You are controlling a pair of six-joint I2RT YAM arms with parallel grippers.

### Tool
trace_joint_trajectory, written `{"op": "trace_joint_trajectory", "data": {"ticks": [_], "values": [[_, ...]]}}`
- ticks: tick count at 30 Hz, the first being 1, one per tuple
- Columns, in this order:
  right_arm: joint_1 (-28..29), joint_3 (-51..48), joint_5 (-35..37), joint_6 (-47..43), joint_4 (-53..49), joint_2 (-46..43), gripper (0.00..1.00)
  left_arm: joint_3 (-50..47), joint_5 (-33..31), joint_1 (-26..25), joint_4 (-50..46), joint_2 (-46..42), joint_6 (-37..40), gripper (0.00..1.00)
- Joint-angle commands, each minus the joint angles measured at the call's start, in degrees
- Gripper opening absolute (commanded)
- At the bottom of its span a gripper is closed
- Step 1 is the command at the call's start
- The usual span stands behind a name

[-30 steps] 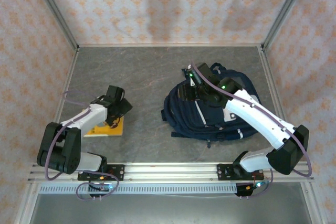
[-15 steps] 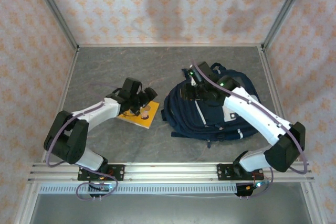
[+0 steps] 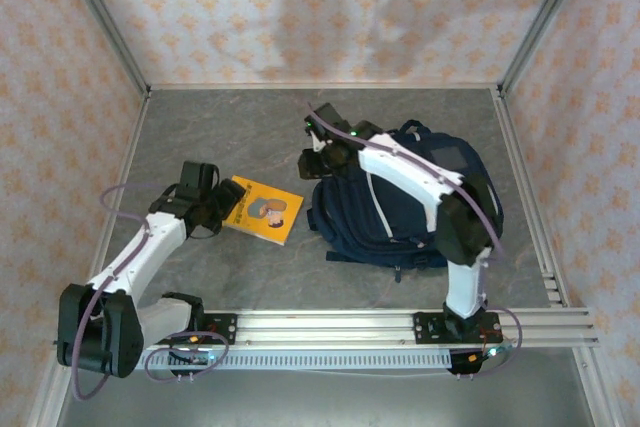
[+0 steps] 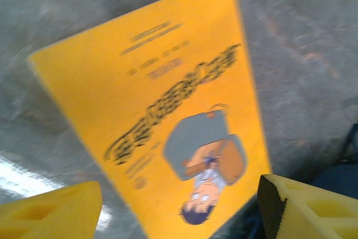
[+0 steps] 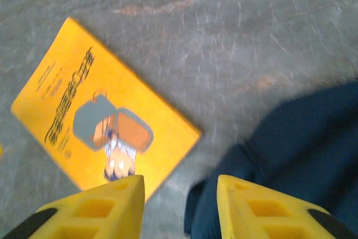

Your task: Pack the student bag

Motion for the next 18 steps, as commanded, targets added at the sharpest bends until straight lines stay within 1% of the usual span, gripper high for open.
{"op": "trace_joint_trajectory", "data": {"ticks": [1, 4, 10, 15, 18], "values": [[0.95, 5.98, 1.46, 0.69, -0.09, 7.26, 0.45, -4.23, -0.47, 0.26, 0.85, -0.09, -2.84, 0.75], [1.62, 10.71, 2.15, 0.84, 0.09, 12.69, 0.48, -5.83, -0.22, 0.26, 2.96, 0.64, -2.43, 0.75], [2.47, 15.5, -0.09, 1.88, 0.61, 19.6, 0.49, -7.09, 1.01, 0.31, 8.07, 3.82, -2.35, 0.77], [3.43, 14.04, -2.76, 1.43, 0.92, 20.87, 0.5, -5.61, 3.02, 0.39, 12.28, 8.07, -1.16, 0.77], [4.08, 12.11, -4.67, 1.2, 1.04, 20.86, 0.5, -3.15, 2.85, 0.44, 10.76, 10.54, 1.23, 0.77]]}}
